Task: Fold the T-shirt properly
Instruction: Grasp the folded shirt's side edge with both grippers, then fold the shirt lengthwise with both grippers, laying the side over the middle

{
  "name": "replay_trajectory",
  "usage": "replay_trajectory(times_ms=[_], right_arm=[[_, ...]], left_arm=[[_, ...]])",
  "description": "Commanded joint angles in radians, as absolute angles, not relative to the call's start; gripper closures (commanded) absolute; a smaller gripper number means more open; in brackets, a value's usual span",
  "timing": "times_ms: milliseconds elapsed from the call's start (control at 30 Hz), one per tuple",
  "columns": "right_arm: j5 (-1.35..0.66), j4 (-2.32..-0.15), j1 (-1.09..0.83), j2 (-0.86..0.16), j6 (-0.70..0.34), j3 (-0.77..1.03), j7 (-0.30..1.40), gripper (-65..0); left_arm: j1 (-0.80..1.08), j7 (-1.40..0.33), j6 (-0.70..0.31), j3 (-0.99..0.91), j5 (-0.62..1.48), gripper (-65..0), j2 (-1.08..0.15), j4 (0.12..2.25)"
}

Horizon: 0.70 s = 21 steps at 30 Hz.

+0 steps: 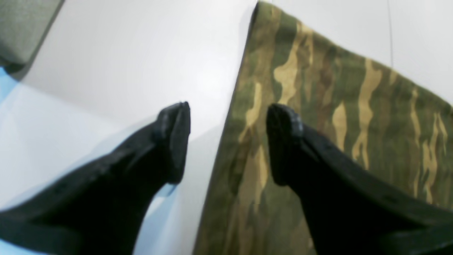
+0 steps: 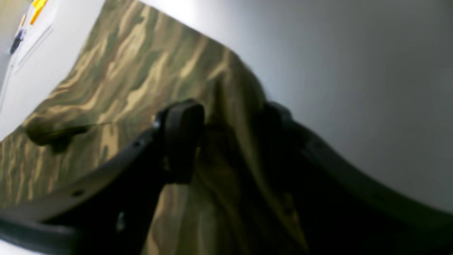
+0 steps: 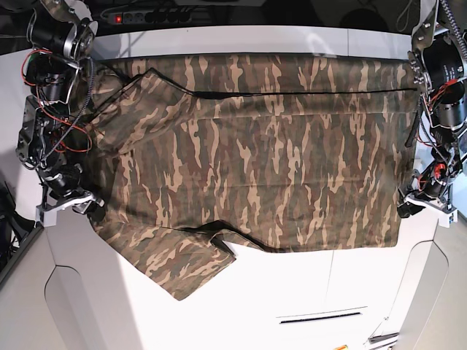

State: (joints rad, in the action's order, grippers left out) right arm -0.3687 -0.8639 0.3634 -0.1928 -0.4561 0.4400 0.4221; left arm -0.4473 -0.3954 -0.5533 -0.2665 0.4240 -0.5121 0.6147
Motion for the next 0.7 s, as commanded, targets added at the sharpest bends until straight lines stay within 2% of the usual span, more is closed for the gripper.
replay_trajectory(times_ms=[0, 233, 267, 333, 500, 567, 667], right_arm=[[-0.355, -0.871, 0.377, -0.187, -0.453, 0.437, 0.448, -29.6], [-0.355, -0.871, 0.377, -0.154, -0.524, 0.421, 0.453, -29.4], [-0.353, -0.871, 0.377, -0.155, -0.524, 0.414, 0.453, -29.3], [-0.335, -0.871, 0.380, -0.154, -0.524, 0.407, 0.455, -24.7], [-0.317, -0.873, 0.393, -0.154, -0.534, 0.403, 0.472, -1.2], [-0.318, -0.874, 0.397, -0.155, -0.559, 0.403, 0.476, 0.0], [-0.321, -0.875, 0.426, -0.155, -0.563, 0.403, 0.535, 0.0]], left_arm=[[-0.463, -0.445, -0.550, -0.260, 0.416, -37.4, -0.514, 0.619], [-0.463, -0.501, -0.618, -0.256, 0.477, -36.8, -0.510, 0.619], [-0.463, -0.509, -0.618, -0.256, 0.482, -33.8, -0.510, 0.619], [-0.463, -0.521, -0.618, -0.256, 0.483, -25.1, -0.510, 0.619], [-0.463, -0.521, -0.619, -0.256, 0.482, -11.6, -0.513, 0.620], [-0.464, -0.533, -0.618, -0.256, 0.482, 0.0, -0.516, 0.620], [-0.469, -0.556, -0.656, -0.256, 0.498, 0.0, -0.528, 0.626]])
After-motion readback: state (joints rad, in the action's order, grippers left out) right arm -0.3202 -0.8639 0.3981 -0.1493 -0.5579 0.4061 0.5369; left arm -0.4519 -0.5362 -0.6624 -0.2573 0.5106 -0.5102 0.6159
